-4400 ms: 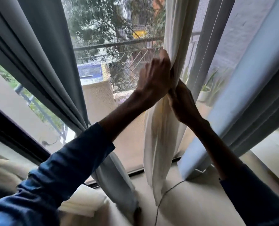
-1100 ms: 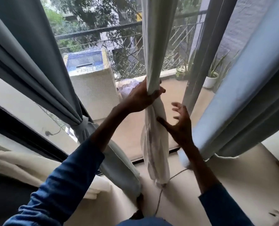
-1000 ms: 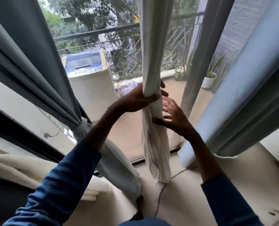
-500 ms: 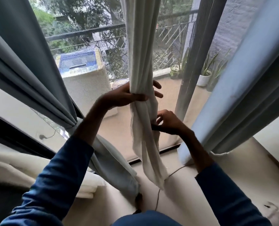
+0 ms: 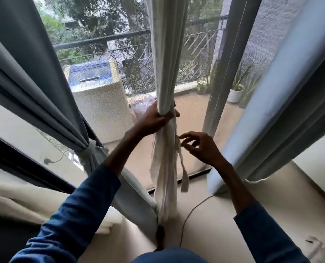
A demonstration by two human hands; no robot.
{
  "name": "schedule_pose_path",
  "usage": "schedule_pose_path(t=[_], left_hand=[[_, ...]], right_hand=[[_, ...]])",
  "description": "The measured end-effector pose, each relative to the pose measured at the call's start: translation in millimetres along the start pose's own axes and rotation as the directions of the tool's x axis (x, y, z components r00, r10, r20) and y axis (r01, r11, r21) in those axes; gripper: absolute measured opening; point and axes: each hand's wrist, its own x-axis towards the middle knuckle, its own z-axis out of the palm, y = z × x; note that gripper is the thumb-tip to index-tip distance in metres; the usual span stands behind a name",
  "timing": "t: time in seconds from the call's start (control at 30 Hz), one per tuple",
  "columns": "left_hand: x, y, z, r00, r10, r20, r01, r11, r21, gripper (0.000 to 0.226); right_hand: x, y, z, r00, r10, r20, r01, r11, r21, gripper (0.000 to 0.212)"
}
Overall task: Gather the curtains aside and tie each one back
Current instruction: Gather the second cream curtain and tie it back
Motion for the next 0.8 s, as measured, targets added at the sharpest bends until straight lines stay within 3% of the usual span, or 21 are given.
schedule_pose_path(t=[0.13, 0.4, 0.63, 0.8], left_hand=[[-4, 1, 10, 0.997, 0.023, 0.077, -0.020, 0.999, -0.046, 0.037], [-23, -27, 22, 0.988, -0.035, 0.149, 0.045, 0.997, -0.063, 0.034], [-33, -58, 25, 0.997, -0.074, 0.020, 0.072, 0.991, 0.111, 0.019], [-29, -58, 33, 0.965, -0.179, -0.193, 0.238, 0.907, 0.348, 0.038]], right_hand=[[5, -2, 10, 1.000, 0.000, -0.024, 0.001, 1.000, 0.028, 0.029], [-5, -3, 24, 0.999, 0.035, -0.012, -0.034, 0.996, 0.082, 0.018], [-24, -5, 9, 0.997, 0.026, -0.073, -0.028, 0.999, -0.027, 0.035], [-49, -26, 18, 0.999, -0.006, -0.054, -0.004, 0.984, -0.179, 0.022]])
